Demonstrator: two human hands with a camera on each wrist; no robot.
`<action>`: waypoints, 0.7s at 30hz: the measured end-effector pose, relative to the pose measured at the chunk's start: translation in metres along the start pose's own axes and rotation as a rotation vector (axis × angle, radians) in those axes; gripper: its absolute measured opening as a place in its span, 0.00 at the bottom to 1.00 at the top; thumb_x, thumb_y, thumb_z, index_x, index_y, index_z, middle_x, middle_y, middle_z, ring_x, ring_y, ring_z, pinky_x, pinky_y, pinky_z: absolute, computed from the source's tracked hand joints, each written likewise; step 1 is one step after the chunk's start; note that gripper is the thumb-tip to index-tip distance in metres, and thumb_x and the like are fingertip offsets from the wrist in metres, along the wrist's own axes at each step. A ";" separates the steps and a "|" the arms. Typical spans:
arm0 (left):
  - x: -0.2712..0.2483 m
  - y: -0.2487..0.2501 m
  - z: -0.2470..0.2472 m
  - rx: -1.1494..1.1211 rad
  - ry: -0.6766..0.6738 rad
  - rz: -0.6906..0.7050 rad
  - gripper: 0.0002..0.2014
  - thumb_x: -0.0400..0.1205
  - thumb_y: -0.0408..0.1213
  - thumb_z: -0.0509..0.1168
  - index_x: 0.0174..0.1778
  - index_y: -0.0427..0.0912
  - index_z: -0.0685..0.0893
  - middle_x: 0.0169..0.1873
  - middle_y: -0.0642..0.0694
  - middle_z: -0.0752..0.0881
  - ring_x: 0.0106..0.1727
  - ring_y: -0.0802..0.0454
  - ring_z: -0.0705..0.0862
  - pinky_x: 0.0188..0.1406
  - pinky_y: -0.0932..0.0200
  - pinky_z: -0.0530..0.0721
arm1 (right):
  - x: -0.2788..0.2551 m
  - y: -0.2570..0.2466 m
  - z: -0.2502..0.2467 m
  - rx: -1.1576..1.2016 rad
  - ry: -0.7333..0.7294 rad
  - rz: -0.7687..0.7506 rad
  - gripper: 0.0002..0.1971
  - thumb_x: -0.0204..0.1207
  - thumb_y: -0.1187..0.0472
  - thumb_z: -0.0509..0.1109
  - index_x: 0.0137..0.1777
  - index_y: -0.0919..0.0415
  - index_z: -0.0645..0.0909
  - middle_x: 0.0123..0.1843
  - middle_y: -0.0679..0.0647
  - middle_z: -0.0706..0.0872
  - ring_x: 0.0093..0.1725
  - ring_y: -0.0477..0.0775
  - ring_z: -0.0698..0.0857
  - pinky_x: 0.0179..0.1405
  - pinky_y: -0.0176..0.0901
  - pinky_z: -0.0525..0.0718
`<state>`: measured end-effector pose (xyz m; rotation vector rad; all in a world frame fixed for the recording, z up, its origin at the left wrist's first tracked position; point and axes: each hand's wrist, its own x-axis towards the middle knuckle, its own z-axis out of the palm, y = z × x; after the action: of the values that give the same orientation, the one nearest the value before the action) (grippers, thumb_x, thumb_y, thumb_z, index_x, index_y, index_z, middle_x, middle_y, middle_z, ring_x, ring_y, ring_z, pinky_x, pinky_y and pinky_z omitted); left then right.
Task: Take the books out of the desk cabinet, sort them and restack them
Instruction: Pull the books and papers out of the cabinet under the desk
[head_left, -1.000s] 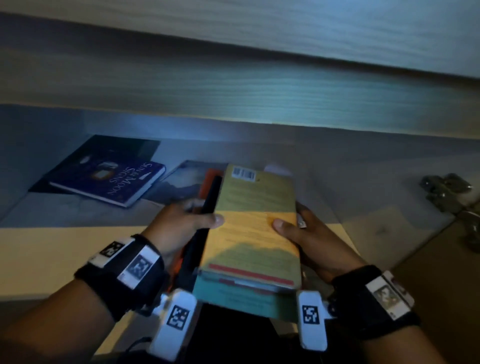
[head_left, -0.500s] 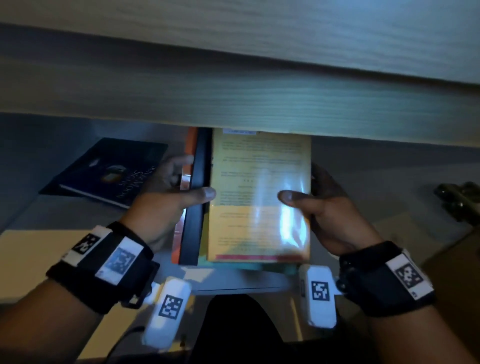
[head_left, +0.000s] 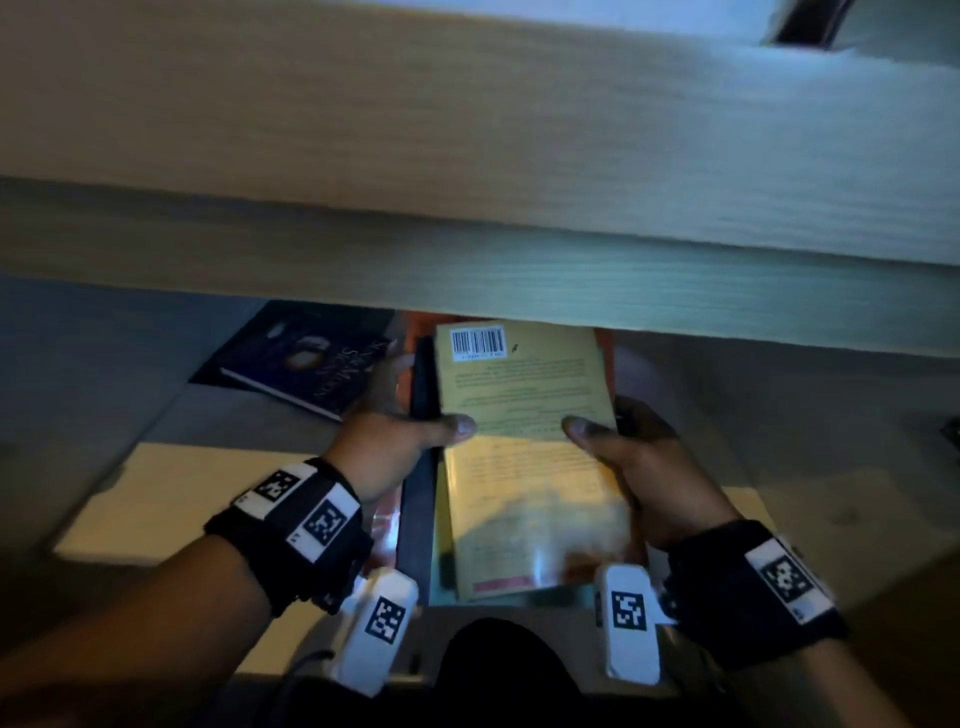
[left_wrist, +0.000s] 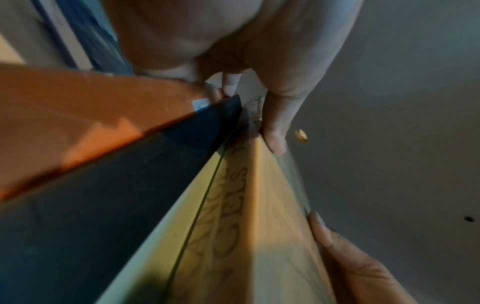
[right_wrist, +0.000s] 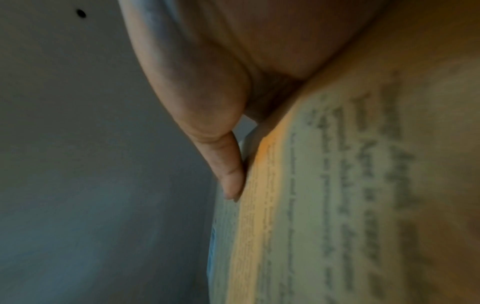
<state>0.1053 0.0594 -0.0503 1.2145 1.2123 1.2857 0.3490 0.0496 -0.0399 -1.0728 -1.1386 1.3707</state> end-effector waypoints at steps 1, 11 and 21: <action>-0.006 0.005 -0.004 0.016 -0.032 -0.024 0.43 0.62 0.36 0.83 0.74 0.45 0.74 0.67 0.44 0.86 0.67 0.45 0.86 0.70 0.37 0.81 | -0.008 -0.001 0.004 -0.013 0.009 0.022 0.10 0.79 0.73 0.72 0.49 0.61 0.93 0.51 0.64 0.95 0.46 0.59 0.94 0.41 0.46 0.91; -0.146 0.113 -0.099 -0.030 -0.147 -0.604 0.50 0.43 0.49 0.91 0.58 0.23 0.86 0.56 0.26 0.88 0.57 0.31 0.88 0.67 0.32 0.82 | -0.131 -0.071 0.092 -0.041 -0.034 0.357 0.26 0.61 0.49 0.90 0.58 0.56 0.90 0.57 0.66 0.93 0.59 0.74 0.91 0.59 0.79 0.86; -0.290 0.294 -0.183 0.030 -0.025 -0.541 0.43 0.43 0.54 0.89 0.47 0.27 0.89 0.39 0.38 0.92 0.40 0.40 0.90 0.46 0.43 0.85 | -0.263 -0.220 0.212 -0.103 -0.162 0.492 0.29 0.64 0.52 0.89 0.61 0.68 0.87 0.58 0.71 0.92 0.58 0.77 0.90 0.59 0.83 0.85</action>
<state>-0.0667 -0.2531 0.2265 0.8351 1.4208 0.8487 0.1989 -0.2208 0.2177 -1.3995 -1.1117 1.8228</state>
